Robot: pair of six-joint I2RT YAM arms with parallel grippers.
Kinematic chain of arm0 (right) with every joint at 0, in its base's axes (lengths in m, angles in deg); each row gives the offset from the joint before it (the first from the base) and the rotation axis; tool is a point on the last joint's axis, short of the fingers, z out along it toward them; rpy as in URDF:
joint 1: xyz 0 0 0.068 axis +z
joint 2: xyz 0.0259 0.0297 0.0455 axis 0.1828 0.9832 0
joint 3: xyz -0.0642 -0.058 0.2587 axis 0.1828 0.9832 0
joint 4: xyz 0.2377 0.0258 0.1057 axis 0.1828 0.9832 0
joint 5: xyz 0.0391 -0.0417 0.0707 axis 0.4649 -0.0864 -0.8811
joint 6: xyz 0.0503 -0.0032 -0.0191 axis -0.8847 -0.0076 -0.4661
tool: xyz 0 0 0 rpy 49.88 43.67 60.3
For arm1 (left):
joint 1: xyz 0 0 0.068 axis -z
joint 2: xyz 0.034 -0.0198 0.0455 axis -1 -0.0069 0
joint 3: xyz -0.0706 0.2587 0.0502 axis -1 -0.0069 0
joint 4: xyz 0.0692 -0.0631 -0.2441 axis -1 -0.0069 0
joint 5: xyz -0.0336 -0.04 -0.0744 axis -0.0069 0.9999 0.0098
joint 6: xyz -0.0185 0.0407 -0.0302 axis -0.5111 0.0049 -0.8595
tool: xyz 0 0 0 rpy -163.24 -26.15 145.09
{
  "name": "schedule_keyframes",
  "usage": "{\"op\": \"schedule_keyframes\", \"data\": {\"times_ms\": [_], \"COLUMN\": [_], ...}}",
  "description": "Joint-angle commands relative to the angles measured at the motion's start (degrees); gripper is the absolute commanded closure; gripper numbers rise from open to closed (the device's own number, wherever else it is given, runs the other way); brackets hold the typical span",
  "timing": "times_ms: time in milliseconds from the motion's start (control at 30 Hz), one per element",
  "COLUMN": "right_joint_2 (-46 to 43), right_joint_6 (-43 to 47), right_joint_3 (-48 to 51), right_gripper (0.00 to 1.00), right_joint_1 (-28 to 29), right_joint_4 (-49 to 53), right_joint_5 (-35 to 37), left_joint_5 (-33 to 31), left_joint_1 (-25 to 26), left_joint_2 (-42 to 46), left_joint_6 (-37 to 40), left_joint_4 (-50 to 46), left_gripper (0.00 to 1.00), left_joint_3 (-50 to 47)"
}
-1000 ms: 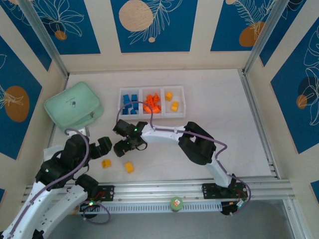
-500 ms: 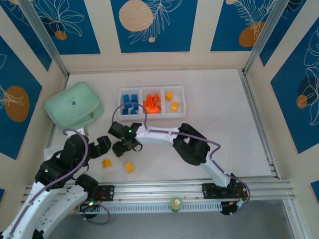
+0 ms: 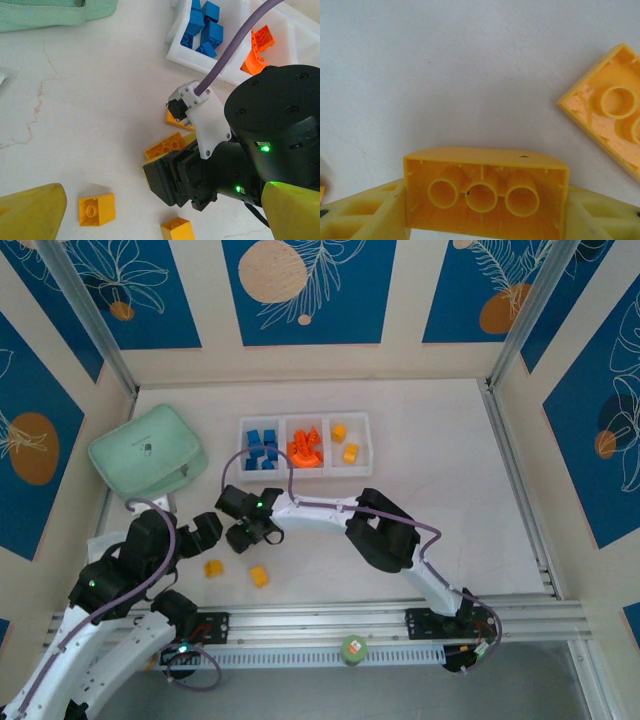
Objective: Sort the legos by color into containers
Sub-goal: Pick up the lego from the bottom-left of the table, then place the lego in the container.
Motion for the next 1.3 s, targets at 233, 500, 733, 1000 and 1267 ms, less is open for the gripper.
{"op": "schedule_keyframes", "data": {"times_ms": [233, 500, 733, 1000, 1267], "right_joint_2": [-16.40, -27.89, -29.16, -20.72, -13.25], "right_joint_6": [-0.90, 0.24, 4.68, 7.19, 9.79], "right_joint_3": [12.56, 21.53, 23.09, 15.89, 7.13], "right_gripper": [0.40, 0.40, 0.39, 0.39, 0.24], "right_joint_1": [-3.75, -14.54, -28.09, -37.18, -39.59], "right_joint_4": [-2.35, -1.90, -4.05, -4.84, -3.48], "right_joint_5": [-0.69, 1.36, 1.27, 2.95, 4.40], "left_joint_5": [2.73, 5.95, 9.16, 10.57, 10.09], "left_joint_1": [-0.73, -0.74, -0.73, -0.73, -0.82], "left_joint_2": [-1.97, -7.17, -12.19, -17.04, -18.74], "left_joint_6": [0.77, 2.14, 3.24, 3.74, 4.48], "left_joint_4": [4.22, 10.00, 16.73, 20.00, 20.84], "left_gripper": [0.01, 0.01, 0.01, 0.01, 0.01], "left_joint_3": [1.77, 0.55, -1.18, -1.14, -0.35]}}
